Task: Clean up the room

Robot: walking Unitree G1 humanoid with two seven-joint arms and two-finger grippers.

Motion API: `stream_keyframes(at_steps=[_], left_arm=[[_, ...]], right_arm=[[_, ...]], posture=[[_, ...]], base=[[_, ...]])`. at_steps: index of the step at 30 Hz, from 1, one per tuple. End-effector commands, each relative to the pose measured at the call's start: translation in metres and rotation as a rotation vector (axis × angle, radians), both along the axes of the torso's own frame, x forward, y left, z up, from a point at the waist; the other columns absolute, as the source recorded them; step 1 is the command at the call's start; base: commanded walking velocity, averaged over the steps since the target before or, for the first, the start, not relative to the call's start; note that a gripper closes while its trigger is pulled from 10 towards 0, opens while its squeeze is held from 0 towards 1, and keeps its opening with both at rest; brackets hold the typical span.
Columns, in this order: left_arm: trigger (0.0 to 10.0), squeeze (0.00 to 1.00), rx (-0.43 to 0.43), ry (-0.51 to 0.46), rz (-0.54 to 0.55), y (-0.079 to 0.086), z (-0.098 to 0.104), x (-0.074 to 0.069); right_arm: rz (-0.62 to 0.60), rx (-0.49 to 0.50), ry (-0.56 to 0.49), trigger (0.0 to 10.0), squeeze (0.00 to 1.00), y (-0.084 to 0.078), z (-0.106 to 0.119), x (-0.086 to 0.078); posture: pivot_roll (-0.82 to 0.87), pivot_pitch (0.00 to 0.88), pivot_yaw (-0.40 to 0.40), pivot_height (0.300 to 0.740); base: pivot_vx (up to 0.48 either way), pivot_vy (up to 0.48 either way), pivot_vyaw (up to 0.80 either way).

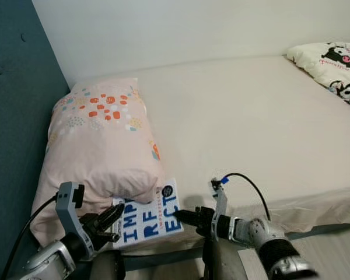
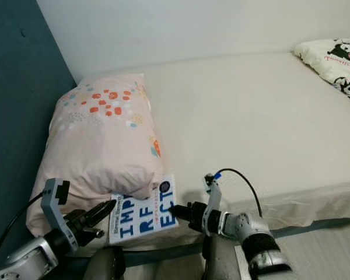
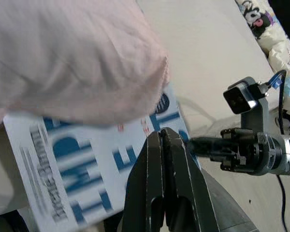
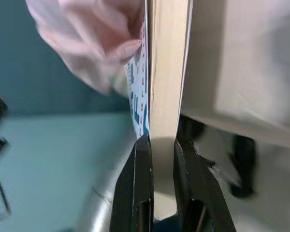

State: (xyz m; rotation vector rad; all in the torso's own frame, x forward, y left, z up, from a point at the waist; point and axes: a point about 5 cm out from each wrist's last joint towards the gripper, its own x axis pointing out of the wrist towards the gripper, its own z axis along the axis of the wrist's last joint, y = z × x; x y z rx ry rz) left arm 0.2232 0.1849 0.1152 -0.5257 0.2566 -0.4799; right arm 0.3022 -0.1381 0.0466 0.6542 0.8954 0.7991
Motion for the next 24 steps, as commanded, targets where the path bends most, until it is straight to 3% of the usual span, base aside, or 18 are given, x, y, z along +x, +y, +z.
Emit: stream_keyframes(at_steps=[1,5,14,18,20,24], left_arm=[[10.0,0.00,-0.004,0.021,-0.001,-0.003,-0.003,-0.003],[10.0,0.00,-0.006,0.018,0.001,-0.006,-0.003,-0.002],[10.0,0.00,0.000,0.002,0.020,-0.005,-0.003,0.000],[10.0,0.00,0.007,-0.002,0.026,-0.004,-0.002,0.000],[10.0,0.00,0.019,-0.009,0.026,-0.002,-0.001,0.000],[10.0,0.00,0.039,-0.018,0.016,-0.002,0.000,0.000]], right_arm=[[0.021,-0.061,0.014,0.0,0.00,-0.004,-0.008,-0.004],[-0.072,-0.153,-0.014,0.0,0.00,-0.015,-0.013,0.001],[-0.189,-0.154,-0.122,0.0,0.00,-0.015,-0.014,0.009],[-0.233,-0.089,-0.144,0.0,0.00,-0.005,-0.013,0.012],[-0.292,0.004,-0.116,0.0,0.00,0.012,-0.012,0.014],[-0.334,0.073,-0.073,0.0,0.00,0.027,-0.012,0.014]], posture=[[0.01,0.209,-0.010,0.587],[0.01,0.211,-0.011,0.587],[0.00,0.215,-0.008,0.587],[0.00,0.216,-0.008,0.587],[0.01,0.223,-0.008,0.587],[0.01,0.221,-0.010,0.587]], base=[[0.000,0.000,0.00],[0.000,0.000,0.00],[0.000,0.000,0.00],[0.000,0.000,0.00],[0.000,0.000,0.00],[0.000,0.000,0.00]])
